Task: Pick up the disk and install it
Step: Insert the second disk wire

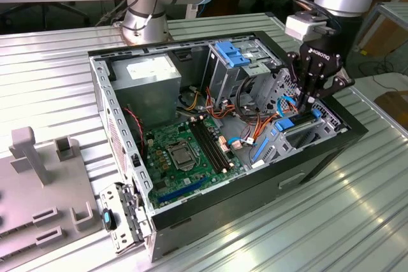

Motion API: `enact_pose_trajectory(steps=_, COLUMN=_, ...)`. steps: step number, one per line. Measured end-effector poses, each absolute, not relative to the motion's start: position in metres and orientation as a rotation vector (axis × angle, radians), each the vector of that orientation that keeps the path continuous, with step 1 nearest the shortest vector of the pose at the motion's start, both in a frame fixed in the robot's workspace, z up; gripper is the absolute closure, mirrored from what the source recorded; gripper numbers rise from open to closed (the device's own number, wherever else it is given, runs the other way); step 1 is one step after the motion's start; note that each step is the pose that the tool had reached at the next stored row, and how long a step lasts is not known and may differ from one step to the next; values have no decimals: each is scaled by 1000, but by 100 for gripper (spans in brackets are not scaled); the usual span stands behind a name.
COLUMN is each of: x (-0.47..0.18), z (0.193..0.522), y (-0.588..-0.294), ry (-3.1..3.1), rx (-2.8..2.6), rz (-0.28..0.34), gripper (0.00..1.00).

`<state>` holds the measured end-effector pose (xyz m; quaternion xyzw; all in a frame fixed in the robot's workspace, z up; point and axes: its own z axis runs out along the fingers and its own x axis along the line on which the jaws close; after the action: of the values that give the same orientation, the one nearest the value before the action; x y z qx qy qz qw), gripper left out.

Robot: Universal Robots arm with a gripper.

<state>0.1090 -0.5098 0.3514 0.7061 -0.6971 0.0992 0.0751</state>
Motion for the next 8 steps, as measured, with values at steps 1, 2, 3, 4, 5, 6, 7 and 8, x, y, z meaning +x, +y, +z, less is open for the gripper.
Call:
enact_pose_trajectory(steps=1, x=109, z=351, y=-511, ry=-2094, rx=2125, rz=289, gripper=84)
enact_pose_trajectory(steps=2, x=109, z=351, y=-511, ry=-2100, rx=2134, rz=278, gripper=84)
enact_pose_trajectory(steps=3, x=109, z=351, y=-512, ry=-2112, rx=2151, rz=253, gripper=84)
enact_pose_trajectory(steps=4, x=109, z=351, y=-512, ry=-2119, rx=2164, rz=235, gripper=84)
enact_pose_trajectory(steps=5, x=109, z=351, y=-513, ry=-2118, rx=2171, rz=236, gripper=84)
enact_pose_trajectory(steps=6, x=109, z=351, y=-513, ry=-2119, rx=2177, rz=245, gripper=84)
enact_pose_trajectory(steps=7, x=109, z=351, y=-513, ry=-2121, rx=2182, rz=253, gripper=84)
enact_pose_trajectory(steps=8, x=109, z=351, y=-513, ry=-2121, rx=2185, rz=258, gripper=84)
